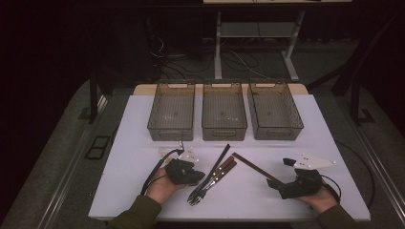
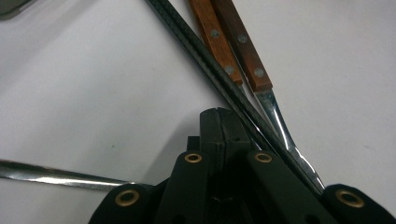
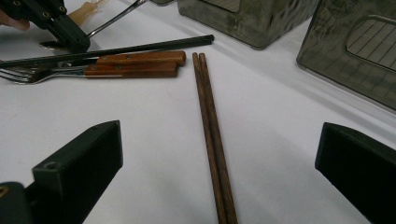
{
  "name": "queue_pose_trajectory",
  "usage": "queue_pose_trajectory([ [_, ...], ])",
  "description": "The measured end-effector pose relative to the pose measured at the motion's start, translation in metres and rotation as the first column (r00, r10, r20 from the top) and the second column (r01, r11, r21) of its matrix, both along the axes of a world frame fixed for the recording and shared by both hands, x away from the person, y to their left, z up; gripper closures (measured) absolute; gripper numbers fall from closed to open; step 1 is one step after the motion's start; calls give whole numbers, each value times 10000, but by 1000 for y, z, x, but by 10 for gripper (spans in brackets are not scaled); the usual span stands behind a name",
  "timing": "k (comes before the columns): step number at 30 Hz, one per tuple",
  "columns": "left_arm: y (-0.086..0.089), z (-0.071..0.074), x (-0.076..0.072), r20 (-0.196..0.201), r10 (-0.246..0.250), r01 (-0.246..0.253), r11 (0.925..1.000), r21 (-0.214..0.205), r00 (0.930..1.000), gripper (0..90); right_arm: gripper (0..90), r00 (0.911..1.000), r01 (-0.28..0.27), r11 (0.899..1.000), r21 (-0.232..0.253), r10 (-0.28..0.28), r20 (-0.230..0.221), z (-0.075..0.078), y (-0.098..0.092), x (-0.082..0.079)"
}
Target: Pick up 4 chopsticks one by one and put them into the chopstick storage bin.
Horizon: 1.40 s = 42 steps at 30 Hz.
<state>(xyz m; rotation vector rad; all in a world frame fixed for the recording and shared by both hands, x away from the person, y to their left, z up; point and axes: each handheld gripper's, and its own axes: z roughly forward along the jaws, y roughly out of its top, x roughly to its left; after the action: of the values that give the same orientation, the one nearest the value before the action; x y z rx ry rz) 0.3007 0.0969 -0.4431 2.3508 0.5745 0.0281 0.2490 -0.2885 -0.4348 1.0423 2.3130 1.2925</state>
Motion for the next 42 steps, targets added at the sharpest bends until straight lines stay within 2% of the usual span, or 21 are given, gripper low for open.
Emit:
queue_pose_trajectory([
  [10,7,1,-3,-195,-12,14,10000,96,9998,899,5,10000,15,10000,-18,-15,13,0,0,0],
  [21,20,4,-9,-294,126,-113,9990,439,9995,900,5,10000,32,10000,-23,-32,27,0,-1,0],
  [25,20,6,-9,-288,170,-160,9993,344,9994,899,5,10000,32,10000,-14,-32,30,0,0,0],
  [26,19,9,-7,-205,295,-293,9995,94,9994,898,5,10000,36,10000,-21,-36,26,0,0,0],
  [28,18,11,-6,-183,313,-313,9995,-17,9993,898,5,10000,35,10000,-38,-35,0,0,0,0],
  [29,14,15,-5,-132,378,-381,9988,-295,9992,898,5,10000,36,10000,-38,-36,-4,0,0,0],
  [31,8,18,-5,-75,261,-263,9988,-419,9996,898,5,10000,26,10000,-35,-26,16,0,0,0],
  [33,5,19,-7,-105,263,-268,9985,-486,9996,898,5,10000,29,10000,-46,-29,15,0,0,0],
  [38,-11,19,-13,56,-254,257,9981,-564,9997,898,5,10000,1,10000,-57,-1,-18,0,0,0],
  [42,-20,17,-18,103,-507,512,9977,-445,9987,898,5,10000,2,10000,-68,-3,-22,0,0,0],
])
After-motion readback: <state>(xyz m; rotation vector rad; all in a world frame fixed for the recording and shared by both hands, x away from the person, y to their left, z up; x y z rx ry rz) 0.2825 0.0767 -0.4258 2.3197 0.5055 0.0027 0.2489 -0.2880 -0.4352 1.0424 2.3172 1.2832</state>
